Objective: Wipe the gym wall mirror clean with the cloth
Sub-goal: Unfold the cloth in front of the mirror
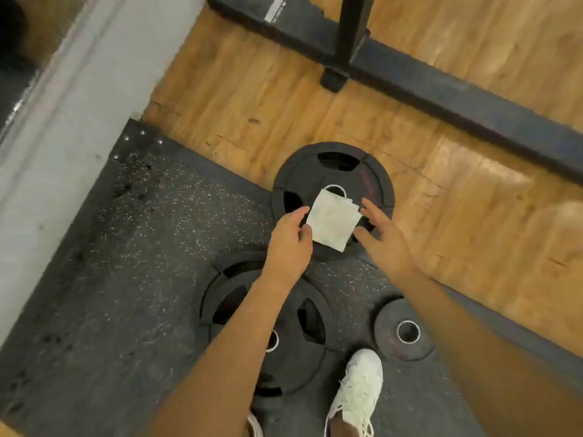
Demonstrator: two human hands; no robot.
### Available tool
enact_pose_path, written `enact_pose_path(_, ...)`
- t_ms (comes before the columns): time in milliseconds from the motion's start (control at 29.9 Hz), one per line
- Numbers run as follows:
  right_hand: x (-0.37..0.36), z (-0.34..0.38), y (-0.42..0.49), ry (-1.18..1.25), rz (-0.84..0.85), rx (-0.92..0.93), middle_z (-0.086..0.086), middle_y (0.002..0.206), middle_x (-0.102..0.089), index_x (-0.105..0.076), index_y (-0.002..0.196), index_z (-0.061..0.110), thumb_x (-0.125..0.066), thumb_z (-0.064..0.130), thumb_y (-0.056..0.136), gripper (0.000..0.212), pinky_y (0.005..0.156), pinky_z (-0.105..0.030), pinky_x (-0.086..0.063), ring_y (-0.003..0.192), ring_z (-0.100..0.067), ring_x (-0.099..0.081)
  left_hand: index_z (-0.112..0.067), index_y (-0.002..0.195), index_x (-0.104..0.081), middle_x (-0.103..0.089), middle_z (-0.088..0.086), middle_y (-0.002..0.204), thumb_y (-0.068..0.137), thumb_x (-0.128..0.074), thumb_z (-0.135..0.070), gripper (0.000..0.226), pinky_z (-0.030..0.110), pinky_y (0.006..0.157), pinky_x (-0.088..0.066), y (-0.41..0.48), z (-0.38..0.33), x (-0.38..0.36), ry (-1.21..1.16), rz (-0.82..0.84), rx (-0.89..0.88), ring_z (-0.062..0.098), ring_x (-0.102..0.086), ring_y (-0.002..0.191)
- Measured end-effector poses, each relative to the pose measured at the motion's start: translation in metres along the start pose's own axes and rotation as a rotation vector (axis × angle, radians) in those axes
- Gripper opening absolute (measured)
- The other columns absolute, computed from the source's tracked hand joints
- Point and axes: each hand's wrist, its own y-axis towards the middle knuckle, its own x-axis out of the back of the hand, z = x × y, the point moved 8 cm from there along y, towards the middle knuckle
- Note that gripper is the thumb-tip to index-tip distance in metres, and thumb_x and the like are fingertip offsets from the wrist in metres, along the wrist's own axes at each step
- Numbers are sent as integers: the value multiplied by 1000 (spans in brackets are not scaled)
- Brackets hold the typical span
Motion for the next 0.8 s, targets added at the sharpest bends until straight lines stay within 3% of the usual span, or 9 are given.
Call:
enact_pose_path(100, -23, -35, 26, -90, 17, -15, 12, 119, -58, -32, 161, 26, -60, 20, 102, 66, 83, -22, -47, 96, -1, -54, -12, 155, -42, -49, 9, 152, 108, -48, -14, 47, 35, 111, -42, 44, 26, -38, 141, -5, -8, 24, -50, 135)
enact_pose_path(201, -46, -56, 38, -116, 49, -33, -1, 156, -46, -29, 162, 21, -61, 17, 101, 69, 114, -35, -40, 139, -19, -46, -7, 155, -38, -57, 15, 140, 105, -54, -21, 54, 41, 104, -44, 67, 50, -62, 280, -23, 51, 32, -49, 132)
enact_pose_path(267, -51, -58, 42, -130, 45, -26, 0, 167, -30, -27, 162, 19, -61, 15, 101, 70, 120, -31, -29, 151, -18, -31, -7, 149, -46, -62, 14, 129, 103, -58, -24, 50, 44, 101, -49, 74, 60, -65, 360, -74, 53, 32, -52, 125)
enact_pose_path(334, -52, -58, 43, -128, 33, -34, 1, 168, -27, -26, 162, 20, -60, 15, 102, 70, 119, -31, -29, 152, -18, -29, -10, 129, -62, -68, 9, 107, 99, -62, -21, 32, 45, 91, -56, 80, 65, -60, 385, -166, 33, 28, -62, 106)
enact_pose_path(401, -52, -53, 39, -110, 43, -35, 2, 168, -28, -25, 163, 23, -60, 16, 102, 70, 119, -35, -35, 150, -19, -33, -12, 112, -68, -68, 5, 94, 98, -65, -18, 15, 44, 82, -58, 78, 63, -55, 359, -183, 28, 24, -66, 89)
enact_pose_path(535, -43, -27, 25, -77, 61, -5, 6, 163, -38, -31, 162, 27, -61, 17, 99, 71, 113, -43, -45, 143, -18, -44, -13, 118, -65, -67, 3, 95, 101, -61, -16, 18, 36, 82, -56, 64, 36, -42, 138, -95, 3, 18, -65, 87)
enact_pose_path(635, -29, 15, 8, 45, 36, 34, 10, 137, -61, -47, 145, 42, -58, 11, 98, 57, 87, -23, -53, 116, -9, -62, -15, 119, -64, -65, -5, 95, 102, -59, -15, 19, 20, 72, -49, 44, -1, -12, -11, -62, -49, 3, -61, 83)
enact_pose_path(702, -12, 52, -7, 124, -4, 61, 12, 128, -62, -46, 132, 48, -56, 4, 100, 54, 74, -10, -48, 97, 3, -65, -20, 115, -64, -64, -11, 94, 102, -59, -14, 15, 14, 70, -49, 25, -31, 20, -71, -61, -91, -3, -60, 82)
enact_pose_path(802, 10, 117, -29, 185, -17, 128, 10, 142, -54, -49, 138, 38, -60, 3, 100, 53, 82, -11, -51, 99, 5, -66, -29, 110, -61, -67, -12, 101, 102, -61, -16, 16, 20, 81, -53, -10, -78, 86, -117, -79, -134, 2, -64, 93)
